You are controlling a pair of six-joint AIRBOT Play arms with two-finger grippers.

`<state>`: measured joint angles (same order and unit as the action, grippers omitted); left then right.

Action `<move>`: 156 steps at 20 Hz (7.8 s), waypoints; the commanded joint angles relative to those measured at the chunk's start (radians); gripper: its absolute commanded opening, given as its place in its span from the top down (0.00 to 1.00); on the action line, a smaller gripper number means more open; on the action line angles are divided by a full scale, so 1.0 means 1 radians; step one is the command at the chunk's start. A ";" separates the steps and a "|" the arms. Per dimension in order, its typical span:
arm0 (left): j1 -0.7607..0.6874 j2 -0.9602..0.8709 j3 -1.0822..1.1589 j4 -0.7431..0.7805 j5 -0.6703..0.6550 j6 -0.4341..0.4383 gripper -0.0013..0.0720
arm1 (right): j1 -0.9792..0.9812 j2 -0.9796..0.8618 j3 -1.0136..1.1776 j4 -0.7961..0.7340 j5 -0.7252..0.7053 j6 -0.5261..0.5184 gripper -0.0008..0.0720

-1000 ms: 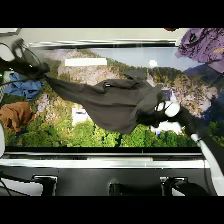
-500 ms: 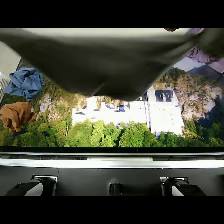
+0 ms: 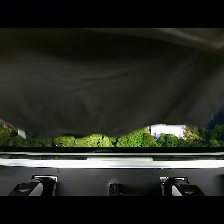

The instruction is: Fold the clothes and pants, and hang the long-sleeved shirts on hangers.

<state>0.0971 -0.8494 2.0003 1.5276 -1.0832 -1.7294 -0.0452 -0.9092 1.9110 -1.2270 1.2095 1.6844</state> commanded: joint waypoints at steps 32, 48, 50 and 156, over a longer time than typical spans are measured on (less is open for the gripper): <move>0.175 -0.766 -0.120 -0.204 -0.324 0.241 0.36 | -0.367 -0.796 -0.082 0.187 0.338 -0.238 0.32; 0.317 -0.542 -0.616 -0.313 -0.288 0.241 0.36 | -0.499 -0.773 -0.790 0.313 0.205 -0.557 0.24; 0.317 -0.542 -0.616 -0.313 -0.284 0.241 0.36 | -0.499 -0.774 -0.790 0.313 0.205 -0.563 0.24; -0.009 -0.954 -0.359 -0.275 0.301 0.320 0.96 | -0.075 -0.987 0.038 -0.144 -0.098 -0.041 0.94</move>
<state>0.1177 -1.6203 1.6146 1.2697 -0.9447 -1.4696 -0.1192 -1.7615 1.9499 -1.3994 1.2270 1.6268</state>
